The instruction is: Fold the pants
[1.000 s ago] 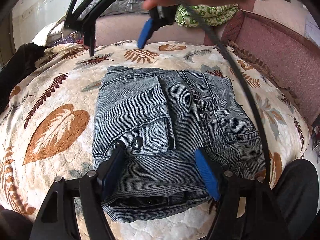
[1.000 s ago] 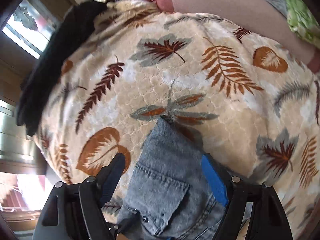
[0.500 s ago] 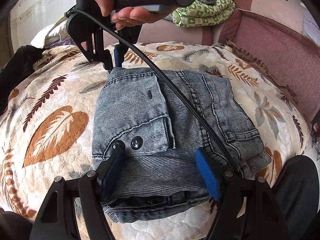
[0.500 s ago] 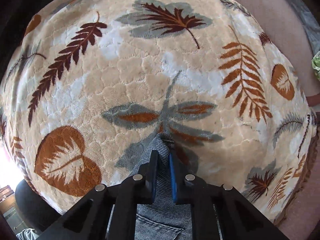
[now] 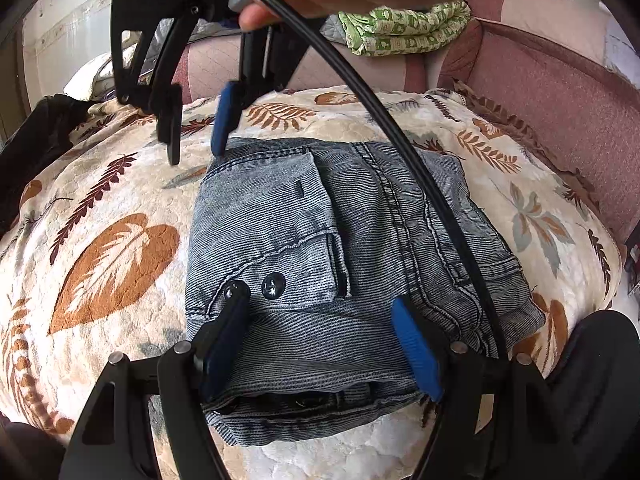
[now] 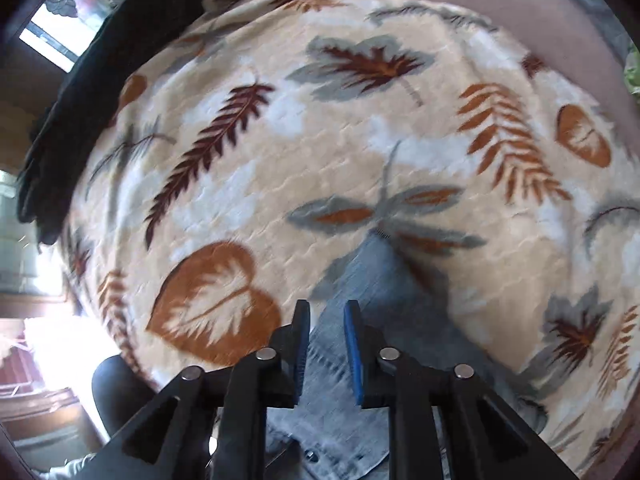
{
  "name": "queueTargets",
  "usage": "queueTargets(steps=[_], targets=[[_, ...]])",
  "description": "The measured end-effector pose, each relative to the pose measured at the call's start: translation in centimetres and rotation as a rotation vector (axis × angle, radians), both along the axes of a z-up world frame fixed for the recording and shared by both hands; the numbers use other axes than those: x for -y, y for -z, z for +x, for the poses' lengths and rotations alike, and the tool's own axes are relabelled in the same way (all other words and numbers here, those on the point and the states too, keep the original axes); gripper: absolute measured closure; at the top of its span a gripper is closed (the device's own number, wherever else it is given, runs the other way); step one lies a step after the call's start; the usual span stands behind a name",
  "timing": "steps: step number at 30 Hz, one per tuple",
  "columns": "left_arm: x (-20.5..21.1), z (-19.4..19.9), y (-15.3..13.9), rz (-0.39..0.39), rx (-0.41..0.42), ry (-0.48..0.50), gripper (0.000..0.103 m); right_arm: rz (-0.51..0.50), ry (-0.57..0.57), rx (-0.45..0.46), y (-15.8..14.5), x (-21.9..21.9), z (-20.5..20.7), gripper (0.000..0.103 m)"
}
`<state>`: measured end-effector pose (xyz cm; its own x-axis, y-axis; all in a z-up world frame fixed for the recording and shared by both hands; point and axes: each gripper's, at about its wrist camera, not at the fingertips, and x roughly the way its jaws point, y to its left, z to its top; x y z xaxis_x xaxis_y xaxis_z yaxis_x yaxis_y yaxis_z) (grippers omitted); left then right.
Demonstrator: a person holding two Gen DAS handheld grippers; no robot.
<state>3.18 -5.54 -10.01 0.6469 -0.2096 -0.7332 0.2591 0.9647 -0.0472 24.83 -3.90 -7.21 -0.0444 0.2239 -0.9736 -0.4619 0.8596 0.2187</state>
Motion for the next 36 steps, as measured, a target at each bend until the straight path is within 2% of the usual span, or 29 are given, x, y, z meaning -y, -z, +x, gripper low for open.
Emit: queueTargets(steps=[2, 3, 5, 8, 11, 12, 13, 14, 15, 16, 17, 18, 20, 23, 25, 26, 28, 29, 31, 34, 36], targets=[[0.1, -0.1, 0.0, 0.003, 0.009, 0.001, 0.028, -0.085, 0.035, 0.008, 2.1, 1.0, -0.8, 0.066], [0.1, -0.1, 0.0, 0.008, 0.015, 0.003, 0.028, -0.104, 0.077, 0.001, 3.3, 1.9, -0.4, 0.071], [0.1, -0.5, -0.1, 0.005, 0.033, 0.005, 0.028, -0.024, 0.147, 0.001, 3.0, 3.0, -0.3, 0.071], [-0.6, -1.4, -0.9, -0.034, 0.061, 0.017, 0.028, 0.036, 0.115, 0.079, -0.2, 3.7, -2.3, 0.068], [-2.4, -2.5, -2.5, -0.148, 0.075, 0.008, 0.028, 0.140, 0.157, 0.097, -2.7, 6.7, -4.1, 0.065], [-3.1, -2.7, -3.1, -0.184, 0.082, -0.007, 0.028, 0.181, 0.178, 0.088, -3.0, 7.9, -4.8, 0.061], [-3.8, -2.9, -3.6, -0.216, 0.088, -0.027, 0.028, 0.225, 0.202, 0.073, -3.0, 9.2, -5.3, 0.053], [-4.7, -3.0, -4.0, -0.247, 0.092, -0.051, 0.028, 0.249, 0.230, 0.058, -2.4, 10.3, -5.8, 0.046], [-5.6, -3.1, -4.3, -0.274, 0.094, -0.078, 0.027, 0.228, 0.259, 0.045, -0.8, 11.4, -6.2, 0.037], [-6.4, -3.0, -4.5, -0.296, 0.091, -0.107, 0.027, 0.170, 0.275, 0.027, 1.3, 12.0, -6.3, 0.037], [-7.3, -2.9, -4.6, -0.315, 0.083, -0.134, 0.027, 0.166, 0.285, -0.001, 3.4, 12.6, -6.4, 0.041], [-8.1, -2.7, -4.5, -0.328, 0.073, -0.156, 0.027, 0.213, 0.306, 0.016, 3.8, 13.1, -6.5, 0.041], [-9.6, -2.3, -4.0, -0.318, 0.046, -0.203, 0.026, 0.260, 0.335, 0.046, 2.3, 13.5, -6.8, 0.040], [-11.9, -1.6, -2.8, -0.324, -0.013, -0.298, 0.026, 0.292, 0.326, 0.140, -0.9, 13.8, -8.7, 0.040], [-12.9, -1.2, -2.0, -0.331, -0.054, -0.337, 0.026, 0.337, 0.324, 0.165, -1.6, 14.5, -10.5, 0.036], [-13.0, -1.2, -1.9, -0.330, -0.067, -0.349, 0.026, 0.323, 0.330, 0.162, -0.8, 14.8, -11.1, 0.034], [-12.6, -0.9, -1.6, -0.323, -0.089, -0.344, 0.026, 0.253, 0.327, 0.097, 3.0, 15.1, -11.7, 0.031], [-12.2, -0.7, -1.6, -0.310, -0.102, -0.328, 0.026, 0.286, 0.329, 0.112, 3.8, 15.5, -12.0, 0.031], [-11.1, -0.6, -1.9, -0.267, -0.117, -0.301, 0.026, 0.333, 0.348, 0.162, 2.4, 16.2, -12.8, 0.031], [-9.8, -0.9, -2.5, -0.206, -0.114, -0.292, 0.026, 0.371, 0.385, 0.322, -0.5, 17.7, -15.2, 0.031], [-9.3, -1.0, -2.7, -0.172, -0.117, -0.295, 0.026, 0.417, 0.407, 0.380, -1.2, 19.1, -17.0, 0.031]])
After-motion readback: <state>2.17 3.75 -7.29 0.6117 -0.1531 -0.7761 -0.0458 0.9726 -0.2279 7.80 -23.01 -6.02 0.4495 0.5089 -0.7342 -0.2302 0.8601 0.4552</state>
